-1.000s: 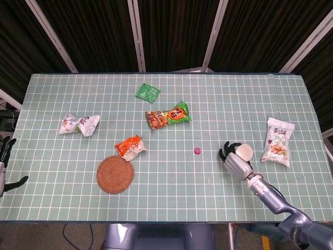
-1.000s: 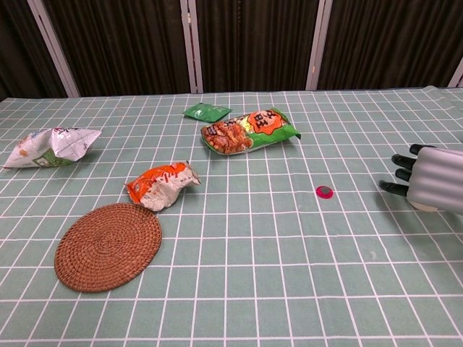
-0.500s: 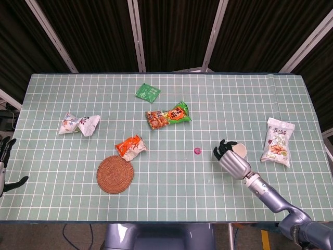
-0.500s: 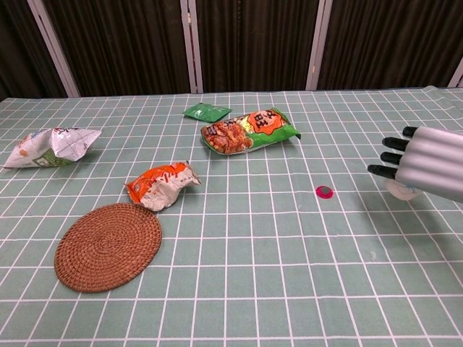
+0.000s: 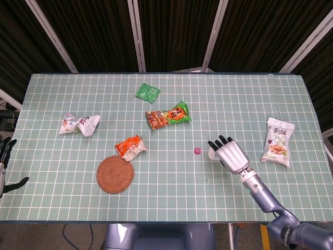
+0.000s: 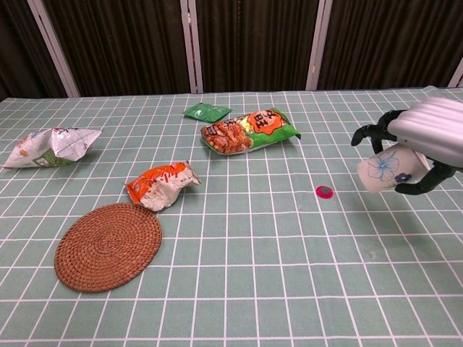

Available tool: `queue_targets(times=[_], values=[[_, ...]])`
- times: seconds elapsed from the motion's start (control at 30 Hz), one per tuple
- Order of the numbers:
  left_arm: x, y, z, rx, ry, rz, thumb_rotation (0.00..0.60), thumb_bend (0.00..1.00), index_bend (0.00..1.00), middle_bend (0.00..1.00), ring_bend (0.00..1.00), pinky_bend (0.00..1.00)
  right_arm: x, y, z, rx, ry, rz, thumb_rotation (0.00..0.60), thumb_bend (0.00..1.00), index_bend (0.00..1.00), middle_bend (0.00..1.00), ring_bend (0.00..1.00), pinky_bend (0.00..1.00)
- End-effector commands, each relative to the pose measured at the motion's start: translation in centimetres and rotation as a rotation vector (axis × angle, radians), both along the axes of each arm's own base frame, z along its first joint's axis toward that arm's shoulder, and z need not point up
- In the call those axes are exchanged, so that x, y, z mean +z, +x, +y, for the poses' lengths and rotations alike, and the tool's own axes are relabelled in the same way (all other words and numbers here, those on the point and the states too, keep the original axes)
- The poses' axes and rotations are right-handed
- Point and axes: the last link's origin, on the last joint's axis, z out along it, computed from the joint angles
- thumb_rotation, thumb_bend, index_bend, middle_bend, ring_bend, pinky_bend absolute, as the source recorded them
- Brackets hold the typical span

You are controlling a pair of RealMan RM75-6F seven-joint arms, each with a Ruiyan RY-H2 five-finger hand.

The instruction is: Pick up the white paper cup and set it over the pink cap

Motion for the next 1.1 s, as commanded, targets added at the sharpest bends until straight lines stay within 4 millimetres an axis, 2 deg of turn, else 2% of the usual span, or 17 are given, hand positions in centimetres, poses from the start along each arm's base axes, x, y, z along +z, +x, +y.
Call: queue_targets(times=[0.03, 0.27, 0.47, 0.53, 0.6, 0.67, 0.8, 0.97, 1.1], values=[[0.0, 0.0, 0.0, 0.002, 0.000, 0.000, 0.600, 0.00, 0.00, 0.00, 0.00, 0.00, -0.3, -0.2, -0.2, -0.079, 0.046, -0.077, 0.600, 0.13, 0.23, 0.39, 0.24, 0.48], [-0.1, 0.0, 0.1, 0.006, -0.007, 0.000, 0.600, 0.00, 0.00, 0.00, 0.00, 0.00, -1.6, -0.6, -0.6, -0.208, 0.132, -0.213, 0.600, 0.13, 0.23, 0.39, 0.24, 0.48], [0.0, -0.1, 0.1, 0.010, -0.005, 0.003, 0.600, 0.00, 0.00, 0.00, 0.00, 0.00, -2.0, -1.1, -1.0, -0.229, 0.153, -0.227, 0.600, 0.13, 0.23, 0.38, 0.22, 0.43], [0.0, -0.2, 0.1, 0.013, -0.005, 0.002, 0.600, 0.00, 0.00, 0.00, 0.00, 0.00, -2.1, -1.4, -1.1, -0.236, 0.158, -0.218, 0.600, 0.12, 0.16, 0.28, 0.15, 0.37], [0.0, -0.3, 0.2, 0.016, -0.005, 0.001, 0.600, 0.00, 0.00, 0.00, 0.00, 0.00, -2.1, -1.8, -1.1, -0.231, 0.172, -0.190, 0.600, 0.11, 0.02, 0.08, 0.04, 0.25], [0.0, -0.3, 0.2, 0.019, -0.006, 0.001, 0.600, 0.00, 0.00, 0.00, 0.00, 0.00, -1.9, -2.1, -1.0, -0.223, 0.181, -0.154, 0.600, 0.09, 0.00, 0.00, 0.00, 0.15], [0.0, -0.4, 0.2, 0.025, -0.007, 0.003, 0.600, 0.00, 0.00, 0.00, 0.00, 0.00, -0.6, -1.8, -0.7, -0.170, 0.154, -0.105, 0.600, 0.07, 0.00, 0.00, 0.00, 0.02], [0.0, -0.4, 0.3, 0.023, -0.013, 0.000, 0.600, 0.00, 0.00, 0.00, 0.00, 0.00, 0.9, -0.4, 0.6, -0.088, 0.096, -0.013, 0.600, 0.07, 0.00, 0.00, 0.00, 0.00], [-0.1, -0.3, 0.3, 0.016, -0.020, -0.002, 0.600, 0.00, 0.00, 0.00, 0.00, 0.00, 0.9, 0.8, 1.9, -0.022, 0.069, 0.119, 0.600, 0.07, 0.00, 0.00, 0.00, 0.00]])
